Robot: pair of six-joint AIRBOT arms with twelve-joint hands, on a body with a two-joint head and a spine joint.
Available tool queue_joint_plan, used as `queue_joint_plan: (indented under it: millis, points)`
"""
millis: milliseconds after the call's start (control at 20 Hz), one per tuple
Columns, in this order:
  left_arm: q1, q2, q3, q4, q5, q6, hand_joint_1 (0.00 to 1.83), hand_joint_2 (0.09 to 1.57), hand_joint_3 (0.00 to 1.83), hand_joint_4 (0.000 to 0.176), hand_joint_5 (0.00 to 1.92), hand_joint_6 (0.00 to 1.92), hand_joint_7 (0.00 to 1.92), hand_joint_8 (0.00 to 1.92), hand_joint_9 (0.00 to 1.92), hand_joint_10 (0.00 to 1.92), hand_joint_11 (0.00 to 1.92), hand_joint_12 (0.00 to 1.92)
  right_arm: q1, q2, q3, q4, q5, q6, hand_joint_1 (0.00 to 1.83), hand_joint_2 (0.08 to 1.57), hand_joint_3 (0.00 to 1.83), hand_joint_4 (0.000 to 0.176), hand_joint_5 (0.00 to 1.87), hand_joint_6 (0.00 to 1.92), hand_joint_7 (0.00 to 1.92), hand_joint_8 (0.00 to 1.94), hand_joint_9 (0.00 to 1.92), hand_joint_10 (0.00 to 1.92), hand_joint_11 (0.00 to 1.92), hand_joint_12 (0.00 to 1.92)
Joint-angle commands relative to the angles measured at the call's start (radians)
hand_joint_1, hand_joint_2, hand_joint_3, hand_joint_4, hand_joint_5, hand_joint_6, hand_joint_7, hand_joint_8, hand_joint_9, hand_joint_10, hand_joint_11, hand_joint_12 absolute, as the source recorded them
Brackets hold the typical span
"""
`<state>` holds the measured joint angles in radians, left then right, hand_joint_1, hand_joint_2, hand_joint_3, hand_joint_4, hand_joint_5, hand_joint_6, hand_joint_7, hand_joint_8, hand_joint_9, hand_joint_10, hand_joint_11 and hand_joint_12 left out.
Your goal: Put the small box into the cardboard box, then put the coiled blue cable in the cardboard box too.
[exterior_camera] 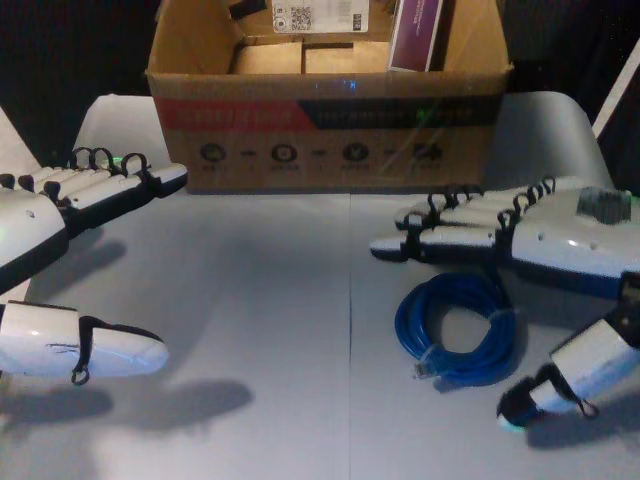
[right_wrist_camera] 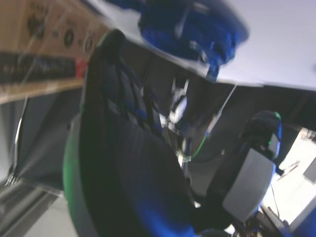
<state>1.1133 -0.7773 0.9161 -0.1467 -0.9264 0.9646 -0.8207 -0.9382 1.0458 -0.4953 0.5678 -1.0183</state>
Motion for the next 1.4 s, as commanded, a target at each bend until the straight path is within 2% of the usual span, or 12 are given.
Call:
queue_joint_plan:
  millis: [0,150,250,450,550,800,850,950,1050,1250,1300,1350]
  points:
    - [-0.009,-0.006,0.006,-0.004,-0.118,-0.008,0.51,0.85,0.0,0.176,0.05,0.0,0.04,0.0,0.04,0.0,0.0,0.29,0.011,-0.012,0.005,0.012,0.07,0.004,0.91,0.75,0.01,0.176,0.03,0.0,0.02,0.0,0.07,0.01,0.0,0.71]
    - [-0.009,-0.011,0.007,-0.001,-0.115,-0.017,0.52,0.85,0.0,0.176,0.05,0.0,0.04,0.0,0.04,0.0,0.0,0.26,0.013,-0.037,0.027,0.007,0.045,0.004,0.91,0.78,0.0,0.176,0.1,0.0,0.03,0.0,0.07,0.0,0.0,0.67]
    - [-0.009,-0.012,0.008,0.003,-0.114,-0.028,0.53,0.85,0.0,0.176,0.06,0.0,0.04,0.0,0.03,0.0,0.0,0.13,0.015,-0.045,0.037,0.003,0.027,0.004,0.89,0.8,0.0,0.176,0.15,0.01,0.04,0.0,0.06,0.0,0.0,0.65]
    - [-0.009,-0.014,0.008,0.004,-0.115,-0.035,0.52,0.86,0.0,0.176,0.06,0.0,0.04,0.0,0.04,0.0,0.0,0.13,0.017,-0.068,0.058,-0.018,-0.019,0.004,0.9,0.83,0.01,0.176,0.18,0.0,0.08,0.01,0.11,0.01,0.0,0.68]
    - [-0.009,-0.015,0.008,0.005,-0.116,-0.041,0.52,0.87,0.01,0.176,0.06,0.0,0.05,0.0,0.05,0.0,0.0,0.14,0.017,-0.073,0.062,-0.02,-0.027,0.004,0.93,0.82,0.0,0.176,0.3,0.01,0.2,0.01,0.22,0.01,0.0,0.86]
    - [-0.008,-0.019,0.011,0.008,-0.119,-0.054,0.5,0.87,0.0,0.176,0.07,0.0,0.07,0.0,0.07,0.0,0.0,0.23,0.017,-0.093,0.082,-0.022,-0.059,0.004,0.96,0.85,0.01,0.176,0.33,0.0,0.3,0.02,0.34,0.03,0.07,0.95]
    - [-0.008,-0.02,0.012,0.01,-0.119,-0.058,0.48,0.87,0.0,0.176,0.07,0.0,0.07,0.0,0.08,0.0,0.0,0.26,0.017,-0.096,0.085,-0.022,-0.063,0.004,1.0,0.85,0.0,0.157,0.45,0.0,0.43,0.0,0.48,0.02,0.22,0.93]
    - [-0.008,-0.021,0.013,0.011,-0.121,-0.063,0.49,0.87,0.0,0.176,0.07,0.0,0.07,0.0,0.07,0.0,0.0,0.2,0.017,-0.102,0.092,-0.022,-0.073,0.004,1.03,0.85,0.0,0.102,0.55,0.0,0.53,0.01,0.6,0.03,0.33,1.02]
    - [-0.008,-0.021,0.014,0.012,-0.123,-0.066,0.51,0.87,0.0,0.176,0.08,0.0,0.07,0.0,0.06,0.0,0.0,0.15,0.017,-0.107,0.098,-0.022,-0.079,0.004,1.04,0.89,0.0,0.067,0.61,0.0,0.62,0.02,0.72,0.04,0.43,1.16]
    - [-0.006,-0.021,0.014,0.014,-0.124,-0.072,0.53,0.87,0.0,0.176,0.09,0.0,0.07,0.0,0.06,0.0,0.0,0.17,0.017,-0.111,0.102,-0.021,-0.084,0.004,1.09,0.9,0.0,0.032,0.65,0.01,0.66,0.03,0.81,0.08,0.52,1.21]
    - [-0.006,-0.021,0.014,0.014,-0.124,-0.073,0.53,0.87,0.0,0.176,0.09,0.0,0.07,0.0,0.06,0.0,0.0,0.17,0.017,-0.112,0.102,-0.021,-0.085,0.004,1.09,0.9,0.0,0.031,0.65,0.01,0.66,0.03,0.81,0.08,0.52,1.2]
    - [-0.006,-0.021,0.014,0.014,-0.125,-0.074,0.54,0.87,0.0,0.176,0.09,0.0,0.07,0.0,0.06,0.0,0.0,0.18,0.017,-0.112,0.102,-0.021,-0.085,0.004,1.1,0.89,0.0,0.009,0.69,0.02,0.69,0.04,0.85,0.11,0.56,1.22]
